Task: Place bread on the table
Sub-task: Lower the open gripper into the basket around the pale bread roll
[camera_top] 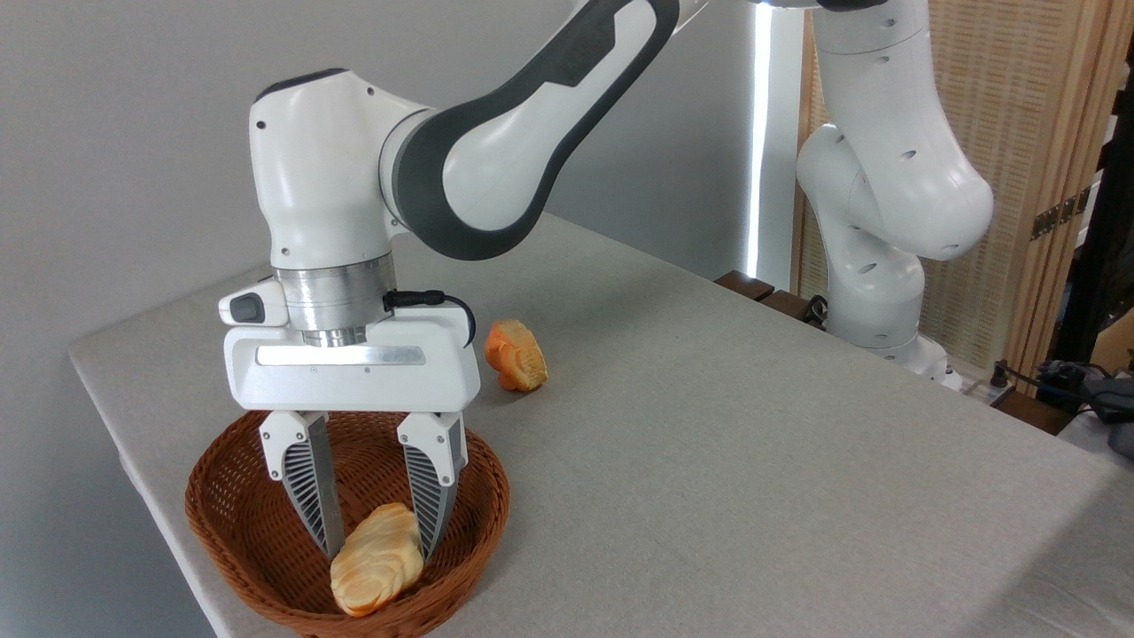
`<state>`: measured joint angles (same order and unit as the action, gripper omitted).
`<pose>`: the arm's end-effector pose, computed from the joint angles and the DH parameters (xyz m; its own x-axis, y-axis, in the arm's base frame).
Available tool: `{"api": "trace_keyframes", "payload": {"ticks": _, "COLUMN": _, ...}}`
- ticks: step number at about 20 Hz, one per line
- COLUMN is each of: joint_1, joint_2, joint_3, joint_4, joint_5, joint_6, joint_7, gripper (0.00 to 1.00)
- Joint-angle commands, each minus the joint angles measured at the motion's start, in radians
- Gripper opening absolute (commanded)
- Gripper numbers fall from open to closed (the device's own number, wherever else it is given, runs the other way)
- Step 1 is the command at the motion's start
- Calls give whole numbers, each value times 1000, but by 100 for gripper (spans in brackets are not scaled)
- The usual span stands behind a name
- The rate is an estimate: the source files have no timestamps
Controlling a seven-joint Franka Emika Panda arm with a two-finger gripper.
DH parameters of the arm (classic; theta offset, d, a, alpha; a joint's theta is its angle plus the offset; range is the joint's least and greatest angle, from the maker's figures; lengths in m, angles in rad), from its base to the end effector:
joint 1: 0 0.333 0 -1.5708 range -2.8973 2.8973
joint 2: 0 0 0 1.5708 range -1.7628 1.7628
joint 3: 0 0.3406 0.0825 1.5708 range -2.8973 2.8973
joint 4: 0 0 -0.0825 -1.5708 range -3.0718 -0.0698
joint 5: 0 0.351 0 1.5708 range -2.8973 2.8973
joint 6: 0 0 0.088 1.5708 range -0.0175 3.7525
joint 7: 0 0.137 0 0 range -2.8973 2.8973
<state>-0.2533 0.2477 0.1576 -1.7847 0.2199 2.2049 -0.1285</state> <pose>0.6227 -0.0543 0.4442 0.9767 -0.1087 0.1852 -0.0685 -0.9751 -0.2110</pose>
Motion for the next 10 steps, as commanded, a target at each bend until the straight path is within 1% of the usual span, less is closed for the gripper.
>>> {"api": "trace_keyframes", "payload": {"ticks": 1, "joint_1": 0, "joint_2": 4, "joint_3": -7, "joint_4": -5, "joint_5": 32, "joint_6": 22, "joint_7": -28, "gripper": 100}}
{"api": "trace_keyframes", "payload": {"ticks": 2, "joint_1": 0, "joint_2": 4, "joint_3": -7, "joint_4": -5, "joint_5": 32, "joint_6": 22, "joint_7": -28, "gripper": 99}}
{"api": "trace_keyframes", "payload": {"ticks": 3, "joint_1": 0, "joint_2": 7, "joint_3": -7, "joint_4": -5, "joint_5": 33, "joint_6": 22, "joint_7": -28, "gripper": 97}}
{"api": "trace_keyframes", "payload": {"ticks": 4, "joint_1": 0, "joint_2": 8, "joint_3": -7, "joint_4": -5, "joint_5": 33, "joint_6": 24, "joint_7": -26, "gripper": 88}}
{"api": "trace_keyframes", "payload": {"ticks": 5, "joint_1": 0, "joint_2": 8, "joint_3": -7, "joint_4": -5, "joint_5": 36, "joint_6": 24, "joint_7": -26, "gripper": 82}}
{"api": "trace_keyframes", "payload": {"ticks": 6, "joint_1": 0, "joint_2": 8, "joint_3": -9, "joint_4": -5, "joint_5": 47, "joint_6": 24, "joint_7": -25, "gripper": 70}}
{"api": "trace_keyframes", "payload": {"ticks": 7, "joint_1": 0, "joint_2": 8, "joint_3": -9, "joint_4": -5, "joint_5": 50, "joint_6": 25, "joint_7": -25, "gripper": 65}}
{"api": "trace_keyframes", "payload": {"ticks": 8, "joint_1": 0, "joint_2": 7, "joint_3": -12, "joint_4": -5, "joint_5": 50, "joint_6": 35, "joint_7": -25, "gripper": 55}}
{"api": "trace_keyframes", "payload": {"ticks": 9, "joint_1": 0, "joint_2": 7, "joint_3": -12, "joint_4": -5, "joint_5": 50, "joint_6": 38, "joint_7": -25, "gripper": 50}}
{"api": "trace_keyframes", "payload": {"ticks": 10, "joint_1": 0, "joint_2": 7, "joint_3": -12, "joint_4": -5, "joint_5": 50, "joint_6": 39, "joint_7": -25, "gripper": 42}}
